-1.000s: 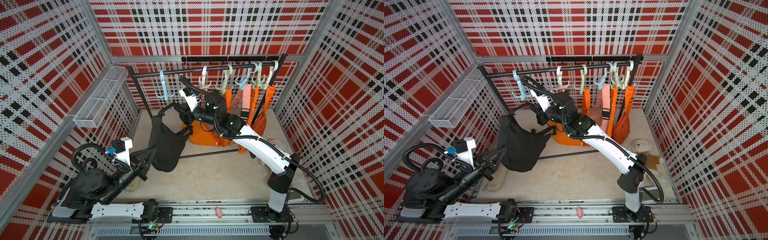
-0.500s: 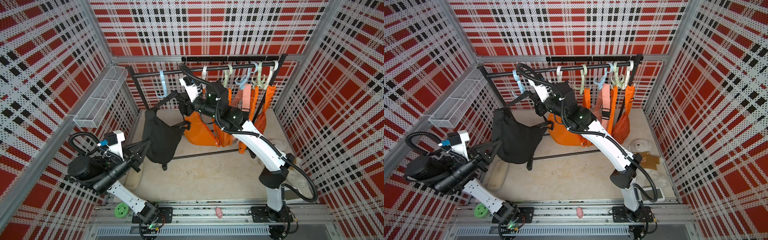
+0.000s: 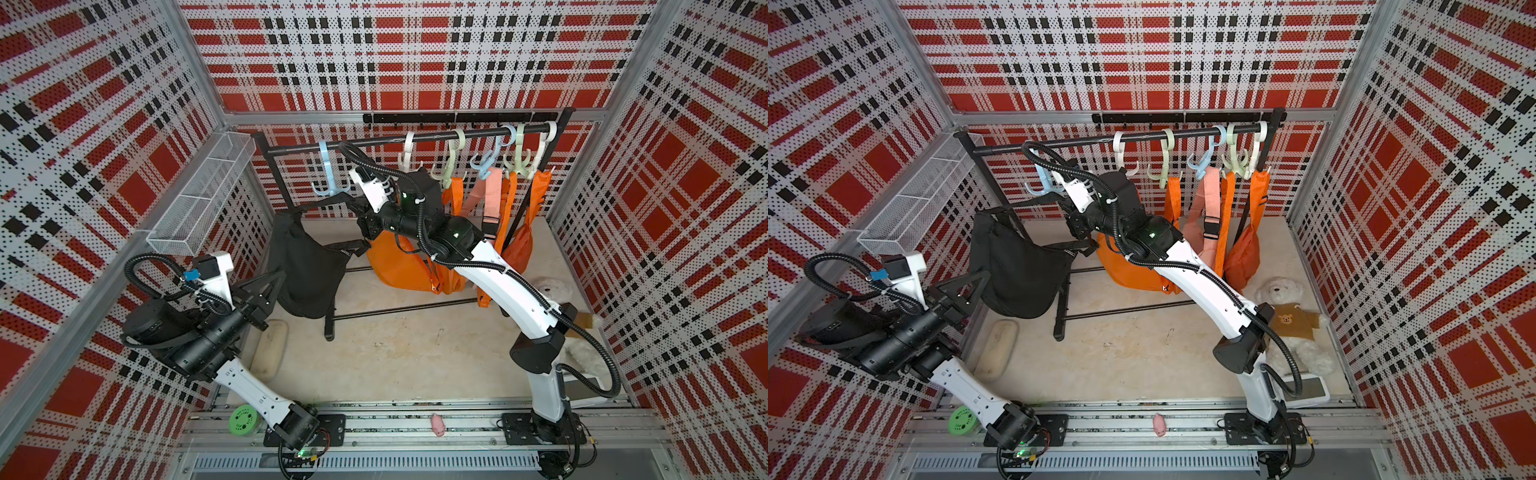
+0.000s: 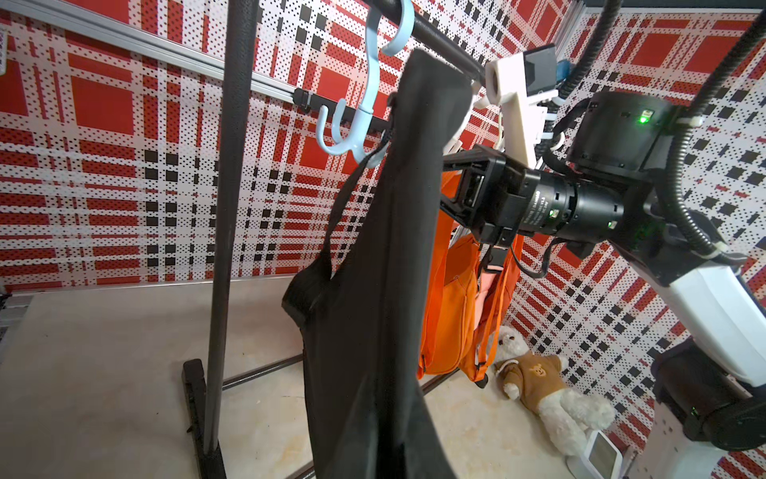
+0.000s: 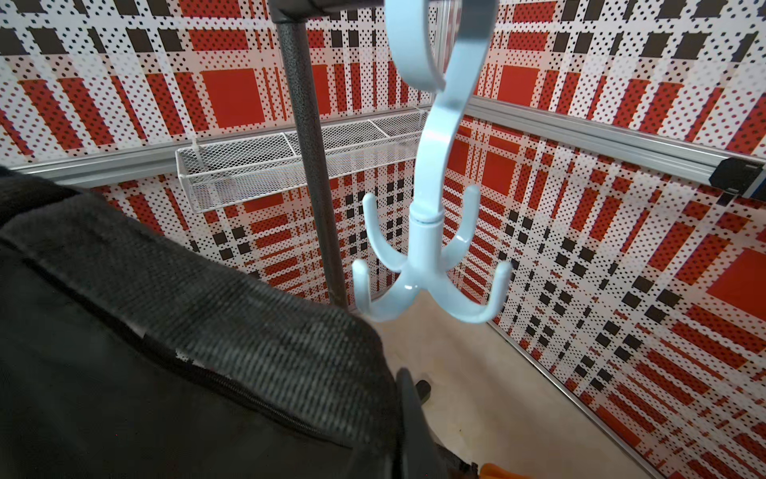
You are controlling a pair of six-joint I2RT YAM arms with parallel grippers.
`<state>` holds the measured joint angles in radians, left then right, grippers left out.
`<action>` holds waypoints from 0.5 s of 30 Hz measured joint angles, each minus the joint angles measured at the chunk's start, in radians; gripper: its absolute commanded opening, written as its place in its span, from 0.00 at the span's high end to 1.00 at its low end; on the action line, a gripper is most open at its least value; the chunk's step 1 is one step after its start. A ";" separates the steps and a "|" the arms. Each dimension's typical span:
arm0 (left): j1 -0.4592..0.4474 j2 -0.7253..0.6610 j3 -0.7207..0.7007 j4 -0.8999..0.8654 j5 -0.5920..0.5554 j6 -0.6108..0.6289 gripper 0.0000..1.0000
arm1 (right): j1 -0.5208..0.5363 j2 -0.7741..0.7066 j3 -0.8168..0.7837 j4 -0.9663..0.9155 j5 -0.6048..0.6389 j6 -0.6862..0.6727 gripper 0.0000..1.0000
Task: Hang the bag on a hook
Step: Hang the bag on the hook.
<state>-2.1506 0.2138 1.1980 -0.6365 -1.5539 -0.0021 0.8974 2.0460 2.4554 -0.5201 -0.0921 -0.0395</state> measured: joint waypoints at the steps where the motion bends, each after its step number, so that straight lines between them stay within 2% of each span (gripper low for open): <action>1: -0.011 0.000 0.005 -0.003 0.000 0.003 1.00 | 0.000 0.009 0.010 0.000 0.000 0.000 1.00; 7: -0.076 0.001 0.053 -0.020 -0.002 0.016 1.00 | -0.005 0.035 0.024 0.000 0.010 -0.003 1.00; 15: -0.082 0.019 0.117 -0.071 -0.004 0.011 1.00 | -0.020 0.037 0.046 -0.006 0.012 -0.003 1.00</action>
<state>-2.2330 0.2325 1.3151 -0.7071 -1.5578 0.0093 0.8772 2.0827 2.5015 -0.5262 -0.0803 -0.0422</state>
